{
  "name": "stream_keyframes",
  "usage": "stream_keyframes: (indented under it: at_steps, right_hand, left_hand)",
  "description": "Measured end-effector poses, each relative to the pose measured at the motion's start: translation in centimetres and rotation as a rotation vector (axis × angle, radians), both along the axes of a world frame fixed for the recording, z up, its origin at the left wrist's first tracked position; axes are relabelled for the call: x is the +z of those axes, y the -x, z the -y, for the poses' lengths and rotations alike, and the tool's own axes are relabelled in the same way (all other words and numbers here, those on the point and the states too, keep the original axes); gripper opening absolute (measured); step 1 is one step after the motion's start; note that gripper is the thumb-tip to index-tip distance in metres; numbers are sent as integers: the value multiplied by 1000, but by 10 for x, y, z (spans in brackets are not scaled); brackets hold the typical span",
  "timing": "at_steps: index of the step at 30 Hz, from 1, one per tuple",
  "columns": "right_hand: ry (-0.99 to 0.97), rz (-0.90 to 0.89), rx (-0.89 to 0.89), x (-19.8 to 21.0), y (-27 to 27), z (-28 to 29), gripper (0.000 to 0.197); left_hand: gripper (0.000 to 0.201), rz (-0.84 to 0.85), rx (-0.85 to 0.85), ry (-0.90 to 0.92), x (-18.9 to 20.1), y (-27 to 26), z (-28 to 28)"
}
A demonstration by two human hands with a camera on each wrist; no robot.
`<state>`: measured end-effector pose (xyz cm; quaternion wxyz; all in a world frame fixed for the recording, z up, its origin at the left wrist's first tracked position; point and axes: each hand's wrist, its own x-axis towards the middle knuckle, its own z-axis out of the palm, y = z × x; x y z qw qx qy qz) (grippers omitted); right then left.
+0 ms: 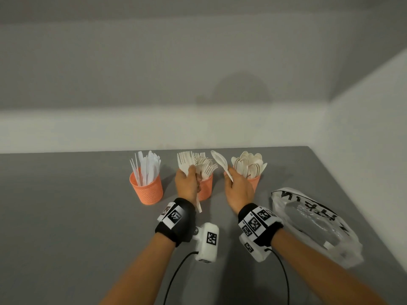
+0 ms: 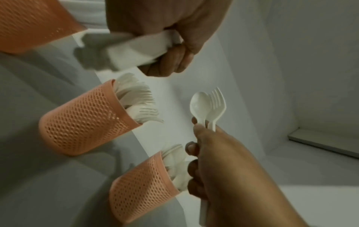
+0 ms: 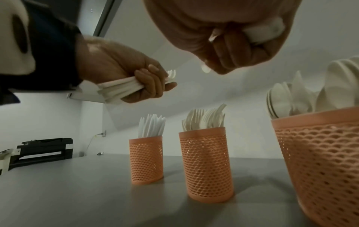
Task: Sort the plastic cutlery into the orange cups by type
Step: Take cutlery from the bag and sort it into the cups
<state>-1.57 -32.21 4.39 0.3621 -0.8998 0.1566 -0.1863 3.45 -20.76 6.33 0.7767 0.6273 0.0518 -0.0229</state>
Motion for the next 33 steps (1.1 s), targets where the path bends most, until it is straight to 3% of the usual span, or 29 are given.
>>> stream_keyframes:
  at_steps: [3, 8, 10, 13, 20, 25, 29, 33]
  right_hand:
    - [57, -27, -29, 4, 1, -5, 46]
    - [227, 19, 28, 3, 6, -13, 68]
    - [190, 42, 31, 1, 5, -12, 55]
    - [-38, 61, 9, 1, 4, -8, 34]
    - [-144, 74, 27, 5, 3, -7, 25]
    - [-453, 92, 128, 4, -1, -7, 9]
    - [-257, 169, 41, 5, 0, -9, 10]
    - [-126, 127, 89, 6, 4, -9, 9]
  left_hand:
    - [7, 2, -77, -48, 3, 11, 9]
    - [5, -17, -174, 26, 11, 27, 25]
    - [9, -52, -178, 39, 11, 26, 27]
    - [13, -78, -194, 78, 11, 22, 26]
    - [12, -124, -171, 180, 7, 17, 28]
    - [26, -226, -211, 325, 0, 5, 22]
    - [21, -271, -171, 285, -6, 6, 22]
    - [27, -262, -185, 278, -7, 10, 25]
